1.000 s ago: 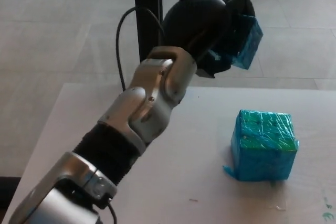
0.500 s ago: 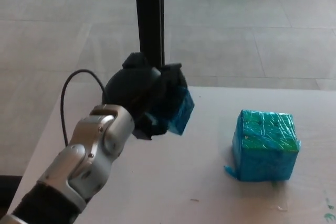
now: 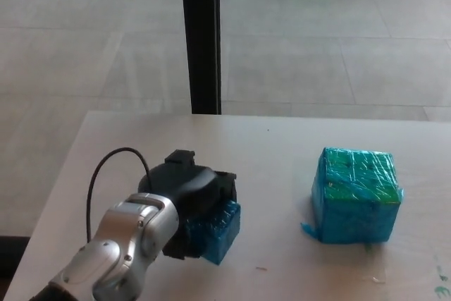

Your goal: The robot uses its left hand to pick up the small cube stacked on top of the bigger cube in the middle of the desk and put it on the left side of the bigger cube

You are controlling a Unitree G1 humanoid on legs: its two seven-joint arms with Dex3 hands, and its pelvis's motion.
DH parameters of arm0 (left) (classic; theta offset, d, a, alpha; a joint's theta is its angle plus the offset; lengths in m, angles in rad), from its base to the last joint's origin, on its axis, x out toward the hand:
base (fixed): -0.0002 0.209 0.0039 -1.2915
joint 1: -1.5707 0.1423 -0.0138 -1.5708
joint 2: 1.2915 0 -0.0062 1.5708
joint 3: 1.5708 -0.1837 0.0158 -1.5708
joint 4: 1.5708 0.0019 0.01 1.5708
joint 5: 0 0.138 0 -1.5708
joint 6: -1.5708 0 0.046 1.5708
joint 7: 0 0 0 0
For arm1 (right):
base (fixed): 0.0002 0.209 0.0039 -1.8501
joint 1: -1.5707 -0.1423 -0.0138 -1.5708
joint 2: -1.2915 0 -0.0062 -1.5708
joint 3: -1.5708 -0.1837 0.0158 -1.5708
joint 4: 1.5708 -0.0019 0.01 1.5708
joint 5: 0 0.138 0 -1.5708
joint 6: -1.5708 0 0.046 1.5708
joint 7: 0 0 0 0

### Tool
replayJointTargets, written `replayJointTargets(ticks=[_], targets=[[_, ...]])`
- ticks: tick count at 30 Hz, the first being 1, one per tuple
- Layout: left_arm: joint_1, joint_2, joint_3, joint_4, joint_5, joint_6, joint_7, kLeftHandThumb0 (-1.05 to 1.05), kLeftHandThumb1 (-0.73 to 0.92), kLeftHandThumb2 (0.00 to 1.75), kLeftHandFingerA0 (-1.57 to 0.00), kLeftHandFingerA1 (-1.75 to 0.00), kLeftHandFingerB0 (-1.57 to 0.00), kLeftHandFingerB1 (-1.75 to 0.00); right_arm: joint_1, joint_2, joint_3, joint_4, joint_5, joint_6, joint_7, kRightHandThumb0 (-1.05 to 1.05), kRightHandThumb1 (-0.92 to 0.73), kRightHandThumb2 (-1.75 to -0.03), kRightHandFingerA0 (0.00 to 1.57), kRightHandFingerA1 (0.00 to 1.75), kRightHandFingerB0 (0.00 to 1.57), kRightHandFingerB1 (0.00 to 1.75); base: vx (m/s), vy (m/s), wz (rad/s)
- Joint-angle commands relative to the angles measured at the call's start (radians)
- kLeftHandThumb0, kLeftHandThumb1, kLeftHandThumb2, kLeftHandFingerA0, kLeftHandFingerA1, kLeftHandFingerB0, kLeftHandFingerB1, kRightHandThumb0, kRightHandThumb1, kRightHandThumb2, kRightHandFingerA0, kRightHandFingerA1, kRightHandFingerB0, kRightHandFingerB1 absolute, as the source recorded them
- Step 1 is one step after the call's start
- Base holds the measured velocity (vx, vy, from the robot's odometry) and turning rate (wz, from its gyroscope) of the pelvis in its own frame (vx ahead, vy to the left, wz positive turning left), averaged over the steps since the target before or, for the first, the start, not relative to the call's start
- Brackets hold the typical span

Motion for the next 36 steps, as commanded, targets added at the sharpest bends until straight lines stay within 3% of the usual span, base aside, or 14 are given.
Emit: replayJointTargets(ticks=[1, 7, 9, 12, 13, 24, 25, 26, 27, 29, 32, 33, 34, 36], targets=[[-0.013, 0.054, -0.100, -0.018, 0.164, 0.031, -0.106, -0.24, 0.65, 0.68, -0.76, -1.45, -0.71, -0.80, -0.010, -0.022, -0.009, 0.030, 0.009, -0.008, 0.014, -0.50, -0.35, -0.91, 0.90, 0.91, 0.73, 0.68, 0.00, 0.000, 0.00], [-0.065, 0.088, -0.216, -0.040, 0.294, 0.035, -0.221, -0.23, 0.57, 0.57, -0.55, -1.11, -0.43, -0.46, -0.007, -0.020, -0.007, 0.028, 0.004, -0.013, 0.004, -0.52, -0.35, -0.89, 0.93, 0.90, 0.76, 0.67, 0.00, 0.000, 0.00], [-0.094, 0.079, -0.218, -0.061, 0.284, 0.082, -0.336, -0.69, 0.39, 0.87, -0.07, -0.56, 0.00, -0.35, -0.003, -0.021, -0.004, 0.024, 0.002, -0.016, 0.008, -0.52, -0.32, -0.93, 0.94, 0.92, 0.74, 0.70, 0.00, 0.000, 0.00], [-0.101, 0.059, -0.173, -0.073, 0.199, 0.131, -0.412, -0.88, 0.48, 0.95, 0.00, -0.20, 0.00, 0.00, 0.003, -0.021, -0.011, 0.029, 0.010, -0.026, 0.013, -0.53, -0.29, -0.97, 0.91, 0.91, 0.72, 0.74, 0.00, 0.000, 0.00], [-0.101, 0.048, -0.157, -0.073, 0.174, 0.147, -0.424, -0.99, 0.54, 0.62, 0.00, 0.00, 0.00, 0.00, 0.003, -0.022, -0.008, 0.030, 0.007, -0.023, 0.012, -0.53, -0.29, -0.97, 0.92, 0.92, 0.72, 0.74, 0.00, 0.000, 0.00], [-0.107, 0.052, 0.031, -0.118, 0.037, 0.189, -0.441, -1.01, 0.58, 0.58, 0.00, 0.00, 0.00, 0.00, 0.006, -0.027, 0.004, 0.002, -0.006, 0.008, 0.017, -0.52, -0.33, -0.83, 0.95, 0.93, 0.75, 0.67, 0.00, 0.000, 0.00], [-0.098, 0.055, 0.078, -0.136, 0.011, 0.193, -0.428, -0.99, 0.53, 0.98, 0.00, -0.08, 0.00, 0.00, 0.009, -0.026, 0.002, 0.002, -0.003, 0.003, 0.018, -0.53, -0.28, -0.94, 0.95, 0.95, 0.71, 0.74, 0.00, 0.000, 0.00], [-0.091, 0.057, 0.114, -0.150, 0.000, 0.191, -0.412, -1.02, 0.57, 0.60, 0.00, -0.05, 0.00, 0.00, 0.007, -0.025, 0.001, 0.009, -0.001, -0.001, 0.020, -0.52, -0.33, -0.82, 0.94, 0.91, 0.75, 0.65, 0.00, 0.000, 0.00], [-0.082, 0.062, 0.169, -0.176, -0.027, 0.193, -0.406, -0.95, 0.51, 0.98, 0.00, -0.10, 0.00, -0.01, 0.008, -0.025, -0.002, 0.012, 0.002, 0.001, 0.022, -0.53, -0.34, -0.81, 0.94, 0.91, 0.75, 0.65, 0.00, 0.000, 0.00], [-0.064, 0.066, 0.257, -0.210, -0.078, 0.192, -0.401, -1.03, 0.59, 0.60, 0.00, -0.27, 0.00, 0.00, 0.013, -0.029, 0.000, 0.006, 0.001, -0.005, 0.028, -0.53, -0.33, -0.85, 0.92, 0.91, 0.72, 0.66, 0.00, 0.000, 0.00], [-0.027, 0.086, 0.401, -0.245, -0.165, 0.163, -0.389, -1.05, 0.61, 0.62, 0.00, -0.31, 0.00, 0.00, 0.018, -0.035, -0.002, 0.011, 0.003, -0.025, 0.033, -0.52, -0.27, -0.93, 0.92, 0.93, 0.69, 0.73, 0.00, 0.000, 0.00], [0.004, 0.093, 0.473, -0.265, -0.220, 0.138, -0.382, -1.00, 0.46, 0.95, 0.00, -0.18, 0.00, 0.00, 0.020, -0.037, -0.002, 0.018, 0.000, -0.035, 0.028, -0.53, -0.34, -0.83, 0.93, 0.90, 0.73, 0.65, 0.00, 0.000, 0.00], [0.018, 0.115, 0.522, -0.261, -0.257, 0.115, -0.391, -1.05, 0.65, 0.68, 0.00, -0.28, 0.00, 0.00, 0.019, -0.035, -0.004, 0.022, 0.003, -0.033, 0.028, -0.53, -0.33, -0.82, 0.95, 0.93, 0.74, 0.65, 0.00, 0.000, 0.00], [0.055, 0.135, 0.671, -0.232, -0.367, 0.060, -0.380, -0.99, 0.51, 1.03, 0.00, -0.13, 0.00, 0.00, 0.020, -0.036, 0.000, 0.018, -0.001, -0.028, 0.029, -0.53, -0.34, -0.81, 0.96, 0.92, 0.74, 0.65, 0.00, 0.000, 0.00]])
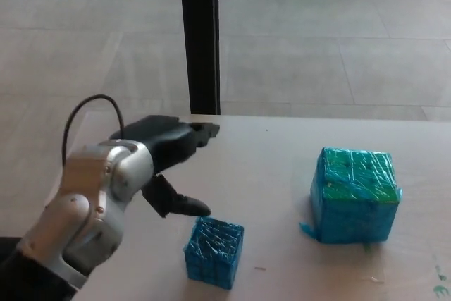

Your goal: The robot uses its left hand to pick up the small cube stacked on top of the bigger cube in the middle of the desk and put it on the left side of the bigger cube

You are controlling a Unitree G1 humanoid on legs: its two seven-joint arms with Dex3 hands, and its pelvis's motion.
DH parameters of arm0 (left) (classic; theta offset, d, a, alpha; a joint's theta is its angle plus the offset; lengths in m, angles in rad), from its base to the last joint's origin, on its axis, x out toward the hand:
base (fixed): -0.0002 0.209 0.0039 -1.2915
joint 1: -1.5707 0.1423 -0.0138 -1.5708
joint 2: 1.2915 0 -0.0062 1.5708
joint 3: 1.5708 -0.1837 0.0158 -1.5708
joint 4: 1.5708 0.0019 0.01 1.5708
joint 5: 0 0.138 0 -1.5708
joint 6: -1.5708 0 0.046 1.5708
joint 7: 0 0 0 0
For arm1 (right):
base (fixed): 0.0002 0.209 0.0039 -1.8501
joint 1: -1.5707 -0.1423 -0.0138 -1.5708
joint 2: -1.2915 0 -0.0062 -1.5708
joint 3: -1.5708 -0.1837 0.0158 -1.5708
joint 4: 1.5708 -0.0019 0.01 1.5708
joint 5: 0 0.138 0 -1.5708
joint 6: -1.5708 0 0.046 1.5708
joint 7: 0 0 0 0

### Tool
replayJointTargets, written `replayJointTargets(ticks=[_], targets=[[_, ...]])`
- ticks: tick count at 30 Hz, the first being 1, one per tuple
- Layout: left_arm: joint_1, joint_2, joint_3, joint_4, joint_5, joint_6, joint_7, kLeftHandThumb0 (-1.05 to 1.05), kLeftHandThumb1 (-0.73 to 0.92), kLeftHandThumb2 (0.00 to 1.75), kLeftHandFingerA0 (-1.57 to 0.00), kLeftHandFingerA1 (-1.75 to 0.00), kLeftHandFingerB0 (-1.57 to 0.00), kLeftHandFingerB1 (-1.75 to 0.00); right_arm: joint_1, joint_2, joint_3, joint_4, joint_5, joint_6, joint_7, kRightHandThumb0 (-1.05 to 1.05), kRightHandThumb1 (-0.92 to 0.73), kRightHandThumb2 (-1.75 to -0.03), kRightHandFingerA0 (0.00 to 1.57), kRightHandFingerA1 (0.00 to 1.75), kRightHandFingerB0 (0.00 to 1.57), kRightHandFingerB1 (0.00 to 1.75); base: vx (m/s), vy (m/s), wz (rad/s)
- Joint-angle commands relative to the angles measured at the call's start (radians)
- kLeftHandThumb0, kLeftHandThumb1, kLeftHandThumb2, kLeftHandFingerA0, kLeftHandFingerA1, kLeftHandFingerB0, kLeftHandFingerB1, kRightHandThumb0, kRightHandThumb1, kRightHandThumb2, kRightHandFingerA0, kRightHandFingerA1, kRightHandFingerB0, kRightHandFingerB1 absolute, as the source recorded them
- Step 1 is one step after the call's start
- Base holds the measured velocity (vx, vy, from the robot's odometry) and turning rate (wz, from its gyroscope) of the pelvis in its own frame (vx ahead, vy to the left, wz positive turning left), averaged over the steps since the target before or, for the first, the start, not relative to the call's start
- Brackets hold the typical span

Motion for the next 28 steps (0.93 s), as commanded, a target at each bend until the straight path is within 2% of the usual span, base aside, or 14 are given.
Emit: replayJointTargets(ticks=[1, 2, 3, 4, 8, 9, 10, 11, 14, 19, 20, 24, 25, 28], targets=[[0.135, 0.111, 0.505, -0.040, -0.407, -0.053, -0.023, -1.01, 0.52, 1.04, 0.00, -0.11, 0.00, 0.00, 0.013, -0.032, 0.003, 0.007, -0.004, 0.009, 0.019, -0.54, -0.27, -0.93, 0.92, 0.93, 0.71, 0.73, 0.00, 0.000, 0.00], [0.135, 0.110, 0.507, -0.040, -0.407, -0.055, -0.025, -1.01, 0.52, 1.04, 0.00, -0.11, 0.00, 0.00, 0.013, -0.032, 0.003, 0.007, -0.004, 0.009, 0.019, -0.54, -0.27, -0.93, 0.92, 0.93, 0.71, 0.73, 0.00, 0.000, 0.00], [0.138, 0.109, 0.564, -0.069, -0.404, 0.030, -0.033, -1.05, 0.65, 0.61, -0.02, -0.47, 0.00, 0.00, 0.016, -0.033, 0.002, 0.003, -0.004, 0.006, 0.019, -0.53, -0.33, -0.82, 0.94, 0.90, 0.75, 0.66, 0.00, 0.000, 0.00], [0.175, 0.157, 0.655, -0.109, -0.410, 0.058, -0.058, -1.05, 0.58, 1.09, 0.00, -0.27, 0.00, -0.10, 0.016, -0.031, 0.000, 0.017, -0.001, -0.012, 0.016, -0.54, -0.34, -0.82, 0.93, 0.88, 0.74, 0.64, 0.00, 0.000, 0.00], [0.315, 0.206, 0.858, -0.066, -0.431, 0.020, -0.021, -0.97, 0.69, 1.09, -0.02, -0.34, 0.00, -0.07, 0.022, -0.043, -0.006, 0.005, 0.004, -0.007, 0.025, -0.54, -0.34, -0.81, 0.92, 0.88, 0.74, 0.65, 0.00, 0.000, 0.00], [0.332, 0.214, 0.897, -0.029, -0.460, 0.000, -0.028, -0.76, 0.86, 0.66, -0.08, -0.34, 0.00, -0.07, 0.024, -0.041, -0.005, 0.004, 0.002, -0.009, 0.022, -0.53, -0.35, -0.80, 0.92, 0.88, 0.75, 0.63, 0.00, 0.000, 0.00], [0.361, 0.224, 0.940, 0.006, -0.475, -0.010, -0.025, -0.82, 0.69, 1.09, 0.00, -0.30, 0.00, -0.16, 0.022, -0.040, -0.005, 0.009, 0.003, -0.007, 0.022, -0.54, -0.34, -0.80, 0.93, 0.88, 0.74, 0.64, 0.00, 0.000, 0.00], [0.389, 0.230, 0.976, 0.033, -0.471, -0.005, -0.008, -0.87, 0.72, 1.13, 0.00, -0.25, 0.00, -0.13, 0.020, -0.039, -0.004, 0.011, 0.002, -0.008, 0.020, -0.52, -0.33, -0.81, 0.92, 0.87, 0.76, 0.64, 0.00, 0.000, 0.00], [0.470, 0.202, 1.085, 0.088, -0.481, 0.011, 0.061, -0.93, 0.70, 1.12, -0.06, -0.38, -0.08, -0.12, 0.022, -0.039, -0.009, 0.010, 0.008, -0.019, 0.025, -0.52, -0.34, -0.82, 0.93, 0.88, 0.75, 0.64, 0.00, 0.000, 0.00], [0.589, 0.107, 1.319, 0.178, -0.564, 0.117, 0.134, -0.96, 0.72, 1.09, -0.04, -0.25, -0.12, -0.14, 0.010, -0.033, -0.008, 0.012, 0.006, 0.003, 0.018, -0.50, -0.33, -0.84, 0.89, 0.88, 0.75, 0.65, 0.00, 0.000, 0.00], [0.614, 0.075, 1.385, 0.216, -0.598, 0.105, 0.183, -0.83, 0.66, 1.08, -0.03, -0.47, -0.01, -0.25, 0.012, -0.035, -0.007, 0.018, 0.005, -0.012, 0.018, -0.51, -0.32, -0.85, 0.92, 0.88, 0.74, 0.65, 0.00, 0.000, 0.00], [0.673, 0.004, 1.486, 0.283, -0.643, 0.042, 0.304, -0.84, 0.71, 1.05, -0.13, -0.51, -0.04, -0.20, 0.020, -0.037, -0.006, 0.003, 0.006, -0.003, 0.024, -0.54, -0.32, -0.85, 0.93, 0.90, 0.72, 0.66, 0.00, 0.000, 0.00], [0.707, 0.000, 1.503, 0.363, -0.672, -0.007, 0.318, -0.85, 0.90, 0.75, 0.00, -0.31, 0.00, -0.10, 0.013, -0.036, 0.003, 0.011, -0.008, 0.010, 0.012, -0.55, -0.28, -0.92, 0.91, 0.91, 0.71, 0.73, 0.00, 0.000, 0.00], [0.719, 0.002, 1.505, 0.454, -0.675, -0.048, 0.367, -0.88, 0.72, 1.10, -0.04, -0.30, -0.05, -0.13, 0.014, -0.034, -0.001, 0.009, -0.002, 0.003, 0.015, -0.54, -0.34, -0.82, 0.94, 0.90, 0.73, 0.67, 0.00, 0.000, 0.00]])
